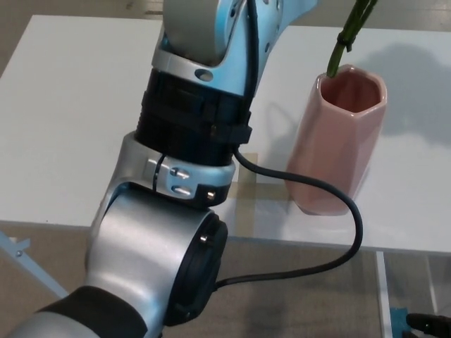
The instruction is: Use the left hand to pick up the rose and then lift and insert it into the pink vase.
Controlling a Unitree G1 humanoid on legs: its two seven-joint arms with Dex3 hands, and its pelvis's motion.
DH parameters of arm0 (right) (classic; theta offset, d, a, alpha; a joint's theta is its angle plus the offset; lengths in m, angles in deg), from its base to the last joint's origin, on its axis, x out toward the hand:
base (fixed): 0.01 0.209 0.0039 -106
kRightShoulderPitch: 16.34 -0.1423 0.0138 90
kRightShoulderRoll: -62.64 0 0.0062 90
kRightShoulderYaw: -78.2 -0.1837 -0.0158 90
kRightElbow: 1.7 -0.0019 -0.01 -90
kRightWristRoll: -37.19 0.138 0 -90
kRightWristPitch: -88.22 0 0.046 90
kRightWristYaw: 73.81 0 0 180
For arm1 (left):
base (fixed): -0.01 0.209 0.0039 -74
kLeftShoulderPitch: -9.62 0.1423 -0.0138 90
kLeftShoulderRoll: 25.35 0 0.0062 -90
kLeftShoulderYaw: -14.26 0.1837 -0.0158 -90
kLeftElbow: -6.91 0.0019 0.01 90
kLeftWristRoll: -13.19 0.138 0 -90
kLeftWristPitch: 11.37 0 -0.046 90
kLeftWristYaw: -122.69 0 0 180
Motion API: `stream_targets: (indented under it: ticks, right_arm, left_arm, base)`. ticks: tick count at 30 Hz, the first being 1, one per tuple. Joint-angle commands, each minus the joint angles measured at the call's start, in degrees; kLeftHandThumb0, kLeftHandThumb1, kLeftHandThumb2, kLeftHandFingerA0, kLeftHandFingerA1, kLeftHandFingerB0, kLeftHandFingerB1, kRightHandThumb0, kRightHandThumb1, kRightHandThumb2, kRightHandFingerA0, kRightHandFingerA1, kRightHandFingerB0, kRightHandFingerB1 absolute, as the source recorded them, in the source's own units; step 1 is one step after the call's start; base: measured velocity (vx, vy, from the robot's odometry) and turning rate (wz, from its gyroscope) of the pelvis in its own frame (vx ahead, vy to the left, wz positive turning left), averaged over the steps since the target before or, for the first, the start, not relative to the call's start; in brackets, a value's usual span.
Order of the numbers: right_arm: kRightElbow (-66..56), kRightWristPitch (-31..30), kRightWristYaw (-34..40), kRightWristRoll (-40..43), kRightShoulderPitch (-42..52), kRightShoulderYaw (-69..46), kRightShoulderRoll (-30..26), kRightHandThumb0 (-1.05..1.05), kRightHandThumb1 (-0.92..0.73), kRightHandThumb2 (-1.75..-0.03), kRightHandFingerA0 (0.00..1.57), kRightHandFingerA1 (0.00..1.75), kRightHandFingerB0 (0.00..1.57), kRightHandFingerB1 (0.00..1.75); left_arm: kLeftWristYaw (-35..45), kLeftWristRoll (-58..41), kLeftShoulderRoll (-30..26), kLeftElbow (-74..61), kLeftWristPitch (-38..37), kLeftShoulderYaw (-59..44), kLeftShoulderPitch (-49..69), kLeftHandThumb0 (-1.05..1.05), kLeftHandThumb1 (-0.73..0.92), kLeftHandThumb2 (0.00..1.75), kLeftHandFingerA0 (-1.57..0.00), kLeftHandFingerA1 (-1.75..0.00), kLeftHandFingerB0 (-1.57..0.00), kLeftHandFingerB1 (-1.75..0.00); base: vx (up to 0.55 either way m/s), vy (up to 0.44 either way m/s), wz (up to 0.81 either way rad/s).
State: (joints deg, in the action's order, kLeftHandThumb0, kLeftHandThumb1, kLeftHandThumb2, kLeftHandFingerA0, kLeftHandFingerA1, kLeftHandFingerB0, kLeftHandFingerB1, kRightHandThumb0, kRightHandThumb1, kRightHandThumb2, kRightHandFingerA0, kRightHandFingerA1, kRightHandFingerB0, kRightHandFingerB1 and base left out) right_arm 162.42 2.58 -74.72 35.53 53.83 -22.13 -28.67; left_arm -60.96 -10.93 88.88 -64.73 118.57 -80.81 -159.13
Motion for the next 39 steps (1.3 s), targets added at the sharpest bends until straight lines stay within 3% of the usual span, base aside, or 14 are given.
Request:
stream_targets:
  ticks: [1, 39]
  right_arm:
    - [0.21, -0.42, -0.42, 0.05, 0.80, 0.23, 0.21, -0.31, -0.65, -0.59, 0.63, 0.48, 0.54, 0.43]
    - [0.37, -1.10, -0.89, -0.18, -1.18, 1.81, 0.14, -0.32, -0.66, -0.59, 0.63, 0.48, 0.54, 0.43]
  left_arm:
    - [-1.97, -5.87, 8.61, -1.21, 1.28, -2.97, 0.32, -0.14, 0.84, 0.70, -0.89, -1.46, -0.83, -0.90]
    - [-4.05, -8.41, 10.03, -4.05, 0.04, 3.67, 9.09, -0.14, 0.83, 0.73, -0.91, -1.47, -0.84, -0.89]
  base:
    - [0.00, 0.000, 0.00]
    - [0.00, 0.000, 0.00]
